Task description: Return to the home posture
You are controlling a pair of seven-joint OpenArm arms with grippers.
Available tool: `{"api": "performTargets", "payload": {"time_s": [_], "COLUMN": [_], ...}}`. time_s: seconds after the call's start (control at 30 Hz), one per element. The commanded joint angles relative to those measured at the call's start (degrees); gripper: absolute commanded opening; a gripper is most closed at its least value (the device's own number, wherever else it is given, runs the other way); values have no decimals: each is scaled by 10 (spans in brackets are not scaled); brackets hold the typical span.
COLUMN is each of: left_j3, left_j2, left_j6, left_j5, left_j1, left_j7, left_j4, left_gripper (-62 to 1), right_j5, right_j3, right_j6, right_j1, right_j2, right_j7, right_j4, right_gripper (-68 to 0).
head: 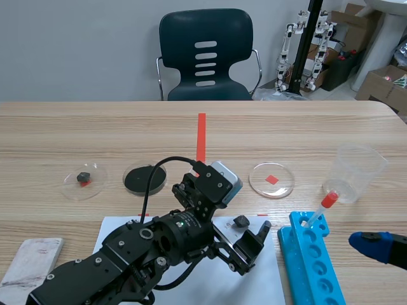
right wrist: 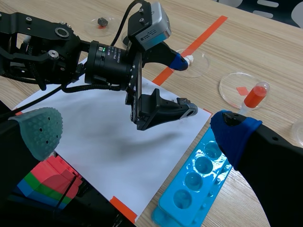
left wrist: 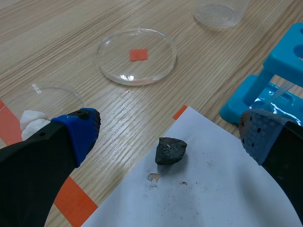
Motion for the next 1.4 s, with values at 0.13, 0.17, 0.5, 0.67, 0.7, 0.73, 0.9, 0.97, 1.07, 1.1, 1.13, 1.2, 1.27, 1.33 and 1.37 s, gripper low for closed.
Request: {"api": "performTargets", "payload": {"time_s": [0.13, 0.17, 0.5, 0.67, 0.7, 0.73, 0.9, 0.97, 1.07, 1.1, 1.13, 1.2, 1.27, 1.33, 1.37], "left_j3": [-2, -2, -2, -2, -2, -2, -2, -2, -2, -2, -2, -2, -2, -2, -2], "left_j2": [9, 9, 9, 9, 9, 9, 9, 9, 2, -2, -8, -24, -45, -72, -88], "left_j6": [1, 1, 1, 1, 1, 1, 1, 1, 1, 1, 1, -1, -2, -2, -3], "left_j5": [-4, -4, -4, -4, -4, -4, -3, -3, -4, -4, -6, -7, -18, -28, -33], "left_j1": [-6, -6, -6, -6, -6, -6, -6, -6, -6, -5, -4, 2, 12, 24, 32], "left_j7": [-7, -7, -7, -7, -7, -7, -7, -7, -8, -8, -8, -8, -8, -8, -8], "left_j4": [14, 14, 14, 14, 14, 14, 14, 14, 15, 17, 20, 32, 53, 85, 104], "left_gripper": [6, 6, 7, 6, 6, 6, 6, 7, 7, 7, 7, 7, 7, 7, 7], "right_j5": [4, 4, 4, 4, 4, 4, 4, 4, 4, 4, 4, 4, 4, 4, 4], "right_j3": [2, 2, 2, 2, 2, 2, 2, 2, 2, 2, 2, 2, 2, 2, 2], "right_j6": [1, 1, 1, 1, 1, 1, 1, 1, 1, 1, 1, 1, 1, 1, 1], "right_j1": [0, 0, 0, 0, 0, 0, 0, 0, 0, 0, 0, 0, 0, 0, 0], "right_j2": [0, 0, 0, 0, 0, 0, 0, 0, 0, 0, 0, 0, 0, 0, 0], "right_j7": [9, 9, 9, 9, 9, 9, 9, 9, 9, 9, 9, 9, 9, 9, 9], "right_j4": [14, 14, 14, 14, 14, 14, 14, 14, 14, 14, 14, 14, 14, 14, 14], "right_gripper": [4, 4, 4, 4, 4, 4, 4, 4, 4, 4, 4, 4, 4, 4, 4]}}
